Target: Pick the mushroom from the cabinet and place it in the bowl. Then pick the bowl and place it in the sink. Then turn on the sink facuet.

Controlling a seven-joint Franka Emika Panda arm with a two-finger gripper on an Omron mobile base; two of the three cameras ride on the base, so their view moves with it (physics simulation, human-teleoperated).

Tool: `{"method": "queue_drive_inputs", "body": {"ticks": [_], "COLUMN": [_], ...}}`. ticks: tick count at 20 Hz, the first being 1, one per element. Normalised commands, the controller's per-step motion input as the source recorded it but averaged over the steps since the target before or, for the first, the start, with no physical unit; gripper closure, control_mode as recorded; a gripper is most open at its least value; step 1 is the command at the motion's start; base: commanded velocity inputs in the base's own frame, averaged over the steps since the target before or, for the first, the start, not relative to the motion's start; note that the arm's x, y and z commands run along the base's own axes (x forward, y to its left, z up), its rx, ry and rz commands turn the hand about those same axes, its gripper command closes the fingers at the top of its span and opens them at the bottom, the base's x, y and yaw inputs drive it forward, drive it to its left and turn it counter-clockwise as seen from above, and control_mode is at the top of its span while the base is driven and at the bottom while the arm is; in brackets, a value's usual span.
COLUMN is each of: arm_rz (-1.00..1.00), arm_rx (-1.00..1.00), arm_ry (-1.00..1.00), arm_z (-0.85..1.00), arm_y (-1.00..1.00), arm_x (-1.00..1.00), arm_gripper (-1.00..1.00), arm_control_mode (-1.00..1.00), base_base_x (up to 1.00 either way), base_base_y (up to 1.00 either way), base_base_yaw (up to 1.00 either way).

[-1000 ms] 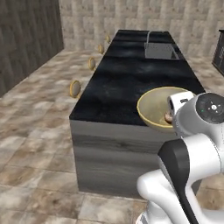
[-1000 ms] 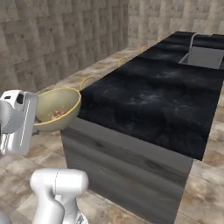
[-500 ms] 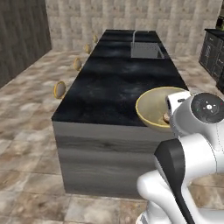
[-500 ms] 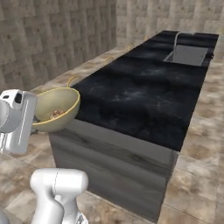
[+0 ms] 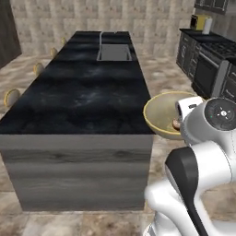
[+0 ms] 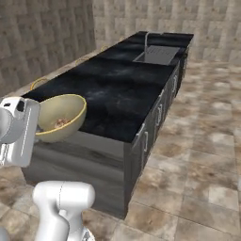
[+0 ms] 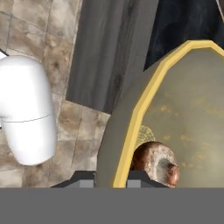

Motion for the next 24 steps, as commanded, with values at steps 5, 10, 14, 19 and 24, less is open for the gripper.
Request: {"method": "queue_drive_inputs", "body": {"ticks": [5, 10, 14, 19, 24], "arm_rz": [0.0, 0.0, 0.0, 0.0, 0.0], "arm_rx": [0.0, 0.0, 0.0, 0.0, 0.0], "arm_ry": [0.0, 0.0, 0.0, 0.0, 0.0], "arm_z": [0.0, 0.0, 0.0, 0.0, 0.0], "arm_y": [0.0, 0.0, 0.0, 0.0, 0.0], "arm_x": [0.0, 0.0, 0.0, 0.0, 0.0], "arm_gripper": [1.0, 1.0, 1.0, 1.0, 1.0], "arm_control_mode": [1.0, 1.0, 1.0, 1.0, 1.0], "base_base_x": [0.0, 0.19, 0.75, 1.0, 1.0], "base_base_y": [-0.93, -0.79, -0.44, -0.26, -0.35], "base_base_yaw": [-0.35, -0.33, -0.25, -0.18, -0.11]}}
